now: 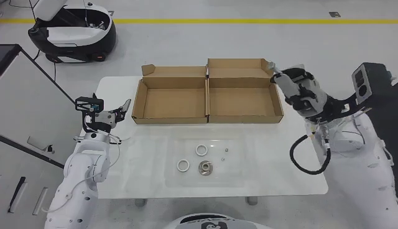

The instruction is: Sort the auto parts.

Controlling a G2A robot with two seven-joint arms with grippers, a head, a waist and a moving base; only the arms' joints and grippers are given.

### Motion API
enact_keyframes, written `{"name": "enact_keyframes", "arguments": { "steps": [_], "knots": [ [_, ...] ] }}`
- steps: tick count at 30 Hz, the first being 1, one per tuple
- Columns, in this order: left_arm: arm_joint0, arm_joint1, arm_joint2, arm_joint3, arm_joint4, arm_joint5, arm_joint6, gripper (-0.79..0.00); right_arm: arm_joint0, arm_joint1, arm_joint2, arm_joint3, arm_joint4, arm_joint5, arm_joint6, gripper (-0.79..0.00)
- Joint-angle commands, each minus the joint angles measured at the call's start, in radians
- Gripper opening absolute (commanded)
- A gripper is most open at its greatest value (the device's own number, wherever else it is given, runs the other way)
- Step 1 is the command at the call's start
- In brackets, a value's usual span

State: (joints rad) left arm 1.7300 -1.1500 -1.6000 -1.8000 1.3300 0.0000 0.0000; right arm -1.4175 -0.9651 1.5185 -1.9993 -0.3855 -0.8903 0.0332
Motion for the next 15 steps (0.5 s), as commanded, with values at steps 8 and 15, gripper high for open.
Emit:
{"name": "enact_keyframes", "arguments": {
  "steps": [8,15],
  "knots": [
    [0.000,0.000,0.000,0.000,0.000,0.000,0.000,0.000,0.210,0.039,0.089,0.147,-0.060,-0.035,0.392,-0.785],
    [0.000,0.000,0.000,0.000,0.000,0.000,0.000,0.000,0.483,0.042,-0.065,0.324,-0.192,-0.099,0.562,-0.785]
  ]
}}
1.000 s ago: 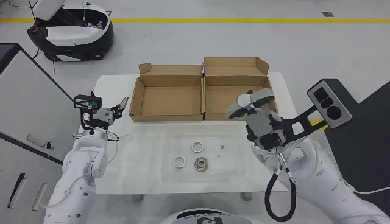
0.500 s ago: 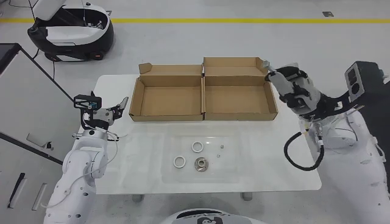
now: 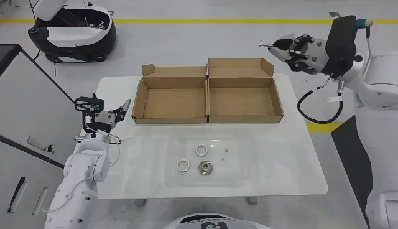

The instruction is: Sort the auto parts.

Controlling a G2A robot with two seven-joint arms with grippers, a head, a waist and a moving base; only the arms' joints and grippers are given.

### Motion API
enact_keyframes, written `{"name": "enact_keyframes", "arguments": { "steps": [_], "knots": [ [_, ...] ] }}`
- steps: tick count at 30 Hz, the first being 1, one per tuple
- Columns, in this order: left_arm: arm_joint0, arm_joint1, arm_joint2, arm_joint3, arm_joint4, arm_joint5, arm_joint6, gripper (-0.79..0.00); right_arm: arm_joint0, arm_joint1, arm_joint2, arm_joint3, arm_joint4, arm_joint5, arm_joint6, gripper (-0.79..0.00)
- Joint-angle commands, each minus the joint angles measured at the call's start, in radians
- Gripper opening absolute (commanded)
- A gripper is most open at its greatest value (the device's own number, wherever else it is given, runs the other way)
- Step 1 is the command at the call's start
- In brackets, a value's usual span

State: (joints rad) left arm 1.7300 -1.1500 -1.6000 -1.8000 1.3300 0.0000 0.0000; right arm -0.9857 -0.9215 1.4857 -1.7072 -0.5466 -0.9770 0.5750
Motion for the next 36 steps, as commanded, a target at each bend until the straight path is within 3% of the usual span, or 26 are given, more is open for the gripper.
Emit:
{"name": "enact_keyframes", "arguments": {
  "steps": [1,10,16,27,36],
  "knots": [
    [0.000,0.000,0.000,0.000,0.000,0.000,0.000,0.000,0.076,-0.003,-0.050,0.046,-0.054,-0.021,0.031,-0.785],
    [0.000,0.000,0.000,0.000,0.000,0.000,0.000,0.000,0.323,-0.015,-0.367,0.158,-0.332,-0.035,0.134,-0.785],
    [0.000,0.000,0.000,0.000,0.000,0.000,0.000,0.000,0.456,-0.012,-0.590,0.249,-0.428,-0.035,0.136,-0.785],
    [0.000,0.000,0.000,0.000,0.000,0.000,0.000,0.000,0.691,-0.033,-1.012,0.464,-0.508,-0.035,0.014,-0.785],
    [0.000,0.000,0.000,0.000,0.000,0.000,0.000,0.000,0.821,-0.092,-1.316,0.627,-0.508,-0.035,-0.091,-0.785]
  ]
}}
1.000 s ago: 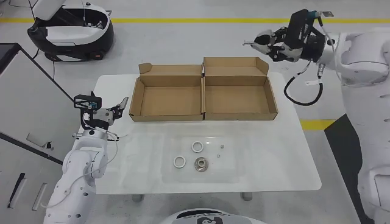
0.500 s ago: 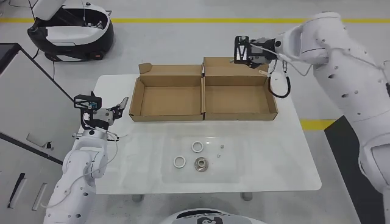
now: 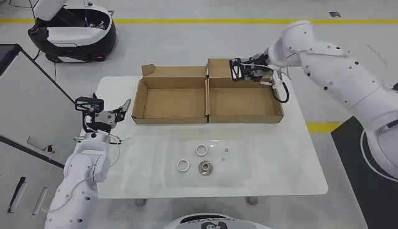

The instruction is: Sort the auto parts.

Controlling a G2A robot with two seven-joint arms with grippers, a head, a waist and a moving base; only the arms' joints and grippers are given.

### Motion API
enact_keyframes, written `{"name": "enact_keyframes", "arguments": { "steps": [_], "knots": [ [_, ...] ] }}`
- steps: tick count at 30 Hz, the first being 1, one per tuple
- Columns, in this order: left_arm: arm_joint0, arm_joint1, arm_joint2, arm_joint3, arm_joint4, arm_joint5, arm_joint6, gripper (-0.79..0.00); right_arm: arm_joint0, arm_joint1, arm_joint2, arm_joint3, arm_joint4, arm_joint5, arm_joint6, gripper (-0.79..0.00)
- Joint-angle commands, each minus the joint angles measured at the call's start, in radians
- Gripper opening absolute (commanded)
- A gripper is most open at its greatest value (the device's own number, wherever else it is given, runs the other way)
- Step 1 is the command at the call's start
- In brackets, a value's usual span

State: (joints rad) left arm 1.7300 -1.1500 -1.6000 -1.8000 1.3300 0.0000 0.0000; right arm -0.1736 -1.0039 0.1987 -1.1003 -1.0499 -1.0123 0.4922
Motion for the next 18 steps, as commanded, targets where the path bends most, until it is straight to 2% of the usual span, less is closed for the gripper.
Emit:
{"name": "enact_keyframes", "arguments": {
  "steps": [1,18],
  "knots": [
    [0.000,0.000,0.000,0.000,0.000,0.000,0.000,0.000,0.003,-0.019,-0.029,0.037,-0.007,0.000,-0.014,-0.785],
    [0.000,0.000,0.000,0.000,0.000,0.000,0.000,0.000,-0.078,-0.176,-0.029,0.347,-0.113,0.000,-0.039,-0.785]
  ]
}}
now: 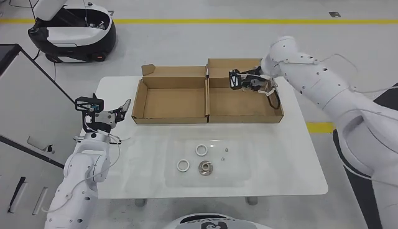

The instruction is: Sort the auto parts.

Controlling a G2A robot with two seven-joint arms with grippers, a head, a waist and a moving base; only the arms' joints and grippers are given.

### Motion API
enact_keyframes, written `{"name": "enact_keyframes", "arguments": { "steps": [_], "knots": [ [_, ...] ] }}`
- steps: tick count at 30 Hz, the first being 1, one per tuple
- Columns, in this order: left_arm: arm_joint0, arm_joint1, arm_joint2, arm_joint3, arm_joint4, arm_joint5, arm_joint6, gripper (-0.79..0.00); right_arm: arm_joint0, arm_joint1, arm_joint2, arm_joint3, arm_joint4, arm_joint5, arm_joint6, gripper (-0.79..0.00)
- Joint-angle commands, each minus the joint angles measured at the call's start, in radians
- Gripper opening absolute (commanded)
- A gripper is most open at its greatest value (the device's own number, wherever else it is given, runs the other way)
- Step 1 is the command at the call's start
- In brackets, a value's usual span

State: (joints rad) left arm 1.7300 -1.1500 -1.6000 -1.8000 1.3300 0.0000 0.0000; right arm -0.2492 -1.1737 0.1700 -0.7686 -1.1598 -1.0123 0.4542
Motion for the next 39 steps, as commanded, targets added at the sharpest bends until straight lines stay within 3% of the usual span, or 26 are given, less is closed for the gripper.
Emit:
{"name": "enact_keyframes", "arguments": {
  "steps": [1,13,37,39],
  "knots": [
    [0.000,0.000,0.000,0.000,0.000,0.000,0.000,0.000,-0.006,-0.015,0.000,0.033,-0.016,0.000,0.003,-0.785],
    [0.000,0.000,0.000,0.000,0.000,0.000,0.000,0.000,-0.058,-0.096,0.000,0.221,-0.147,0.000,-0.048,-0.785],
    [0.000,0.000,0.000,0.000,0.000,0.000,0.000,0.000,-0.097,-0.193,0.000,0.438,-0.411,0.000,-0.319,-0.785],
    [0.000,0.000,0.000,0.000,0.000,0.000,0.000,0.000,-0.098,-0.200,0.000,0.453,-0.427,0.000,-0.336,-0.563]
  ]
}}
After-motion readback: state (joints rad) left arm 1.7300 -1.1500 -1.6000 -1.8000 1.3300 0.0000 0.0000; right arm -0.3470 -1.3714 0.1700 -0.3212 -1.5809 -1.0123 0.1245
